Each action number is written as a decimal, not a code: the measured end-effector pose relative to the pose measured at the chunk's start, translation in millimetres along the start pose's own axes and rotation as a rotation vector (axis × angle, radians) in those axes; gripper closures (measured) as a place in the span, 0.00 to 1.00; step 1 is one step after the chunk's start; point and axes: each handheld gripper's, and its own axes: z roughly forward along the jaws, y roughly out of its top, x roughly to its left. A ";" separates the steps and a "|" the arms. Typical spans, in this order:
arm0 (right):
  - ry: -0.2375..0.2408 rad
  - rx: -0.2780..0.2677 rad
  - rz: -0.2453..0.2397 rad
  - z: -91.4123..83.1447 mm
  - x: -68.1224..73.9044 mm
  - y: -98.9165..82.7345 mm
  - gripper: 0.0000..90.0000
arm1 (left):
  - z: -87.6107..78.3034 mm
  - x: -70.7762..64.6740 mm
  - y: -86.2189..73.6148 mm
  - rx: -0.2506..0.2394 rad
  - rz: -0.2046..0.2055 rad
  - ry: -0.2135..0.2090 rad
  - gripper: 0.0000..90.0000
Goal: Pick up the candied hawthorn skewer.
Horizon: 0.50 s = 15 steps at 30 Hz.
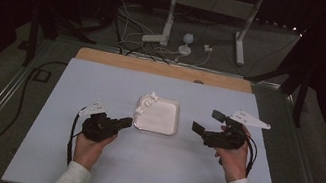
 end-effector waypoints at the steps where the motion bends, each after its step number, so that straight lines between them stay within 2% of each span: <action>1: 0.003 0.002 -0.001 2.9 0.8 2.0 0.00 | 0.2 -0.2 0.0 -0.001 0.000 -0.004 1.00; 15: 0.049 0.030 -0.010 38.6 12.9 20.8 0.00 | 1.9 -4.1 0.3 0.000 0.020 -0.012 1.00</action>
